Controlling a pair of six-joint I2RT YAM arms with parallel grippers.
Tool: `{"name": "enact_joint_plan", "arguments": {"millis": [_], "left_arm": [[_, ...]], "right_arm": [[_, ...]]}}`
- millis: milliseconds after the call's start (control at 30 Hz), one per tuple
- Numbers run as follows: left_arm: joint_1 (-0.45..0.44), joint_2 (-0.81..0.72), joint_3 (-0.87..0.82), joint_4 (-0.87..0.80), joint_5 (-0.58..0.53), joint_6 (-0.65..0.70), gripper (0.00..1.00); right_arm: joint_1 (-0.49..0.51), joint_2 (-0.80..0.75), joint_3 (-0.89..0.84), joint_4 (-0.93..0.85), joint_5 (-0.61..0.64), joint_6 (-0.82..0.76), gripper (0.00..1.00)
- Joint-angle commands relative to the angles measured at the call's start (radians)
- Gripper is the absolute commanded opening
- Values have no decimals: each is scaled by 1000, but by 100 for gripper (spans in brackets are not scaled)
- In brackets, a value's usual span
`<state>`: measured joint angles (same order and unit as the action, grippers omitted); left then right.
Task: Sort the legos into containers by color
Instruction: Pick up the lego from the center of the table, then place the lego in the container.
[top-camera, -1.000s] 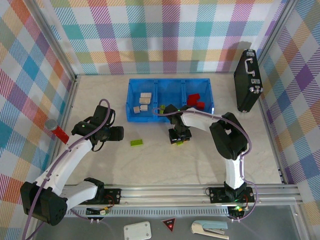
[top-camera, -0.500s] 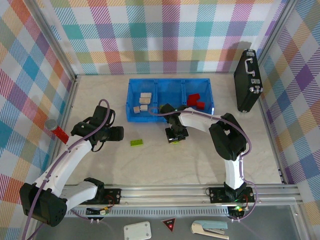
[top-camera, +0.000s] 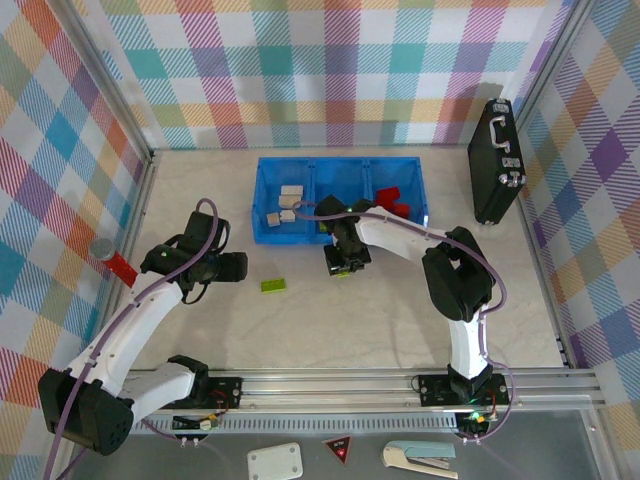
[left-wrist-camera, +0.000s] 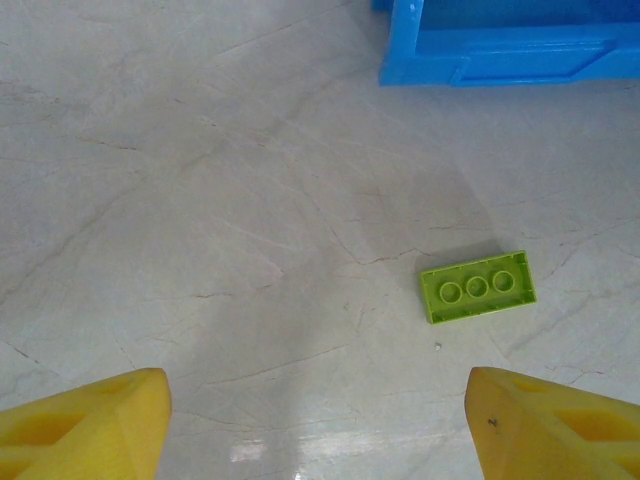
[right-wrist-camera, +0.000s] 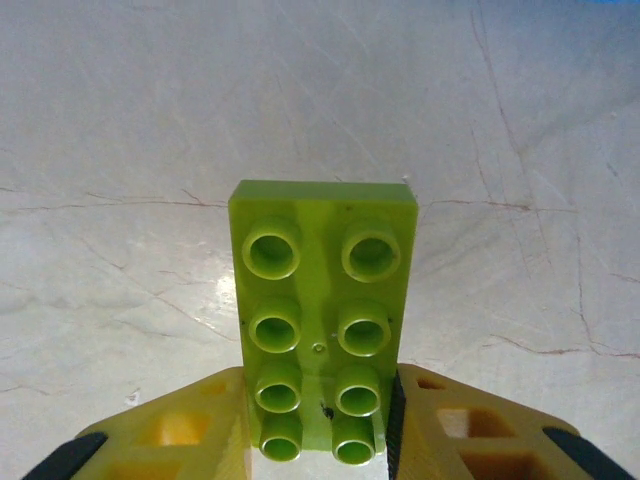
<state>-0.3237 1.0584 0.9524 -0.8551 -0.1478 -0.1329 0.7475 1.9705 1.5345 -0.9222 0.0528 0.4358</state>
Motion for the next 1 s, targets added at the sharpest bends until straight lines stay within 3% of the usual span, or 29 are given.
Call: {"name": "enact_joint_plan", "arguments": {"millis": [0,533,967], "left_arm": [[8,-16,-10,14,10,18,77],[9,-11,-10,16,7,20,77],[12,0,-10,18,12,21,77]], "right_arm": [[7,-40,63,-55,-11,-1,35],[-60,81,346,-154,32,-68,35],[-166,338,719,-200,25,-99,35]]}}
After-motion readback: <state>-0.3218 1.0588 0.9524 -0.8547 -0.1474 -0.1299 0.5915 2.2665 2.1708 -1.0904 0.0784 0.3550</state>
